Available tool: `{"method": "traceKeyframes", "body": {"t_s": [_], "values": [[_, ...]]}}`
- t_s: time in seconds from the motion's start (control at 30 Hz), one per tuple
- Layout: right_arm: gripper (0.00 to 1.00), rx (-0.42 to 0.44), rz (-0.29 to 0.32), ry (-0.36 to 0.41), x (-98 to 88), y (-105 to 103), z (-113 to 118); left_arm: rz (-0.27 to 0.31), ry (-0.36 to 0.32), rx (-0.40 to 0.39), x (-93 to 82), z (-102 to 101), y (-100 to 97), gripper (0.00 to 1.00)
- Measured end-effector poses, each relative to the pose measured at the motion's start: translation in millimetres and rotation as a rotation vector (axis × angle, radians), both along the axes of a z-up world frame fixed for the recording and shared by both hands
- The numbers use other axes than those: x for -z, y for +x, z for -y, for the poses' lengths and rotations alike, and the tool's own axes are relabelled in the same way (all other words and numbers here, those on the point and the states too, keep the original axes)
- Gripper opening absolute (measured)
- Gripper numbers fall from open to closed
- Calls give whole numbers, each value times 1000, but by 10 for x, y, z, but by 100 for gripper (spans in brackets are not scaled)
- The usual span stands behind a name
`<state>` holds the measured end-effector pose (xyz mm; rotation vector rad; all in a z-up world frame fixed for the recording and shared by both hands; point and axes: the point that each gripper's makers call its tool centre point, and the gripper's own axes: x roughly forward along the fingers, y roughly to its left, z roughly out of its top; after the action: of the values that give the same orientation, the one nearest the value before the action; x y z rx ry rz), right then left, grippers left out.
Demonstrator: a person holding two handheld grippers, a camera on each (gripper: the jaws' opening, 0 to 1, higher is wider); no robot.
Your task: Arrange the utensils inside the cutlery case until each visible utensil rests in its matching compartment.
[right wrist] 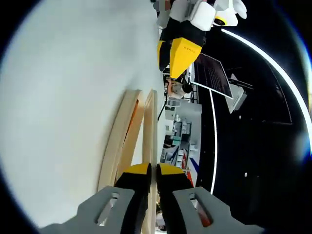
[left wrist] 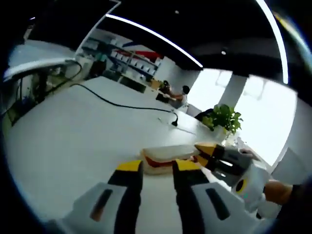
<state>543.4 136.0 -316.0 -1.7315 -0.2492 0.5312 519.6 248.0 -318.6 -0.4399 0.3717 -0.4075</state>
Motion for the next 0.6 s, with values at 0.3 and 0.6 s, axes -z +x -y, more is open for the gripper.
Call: {"method": "traceKeyframes", "body": {"t_s": [0.3, 0.6], "values": [[3, 1, 25, -35, 62, 2, -12, -24, 57, 5, 106, 161, 147, 26], [4, 16, 51, -35, 70, 21, 0, -50, 94, -10, 219, 262, 138, 26]]}}
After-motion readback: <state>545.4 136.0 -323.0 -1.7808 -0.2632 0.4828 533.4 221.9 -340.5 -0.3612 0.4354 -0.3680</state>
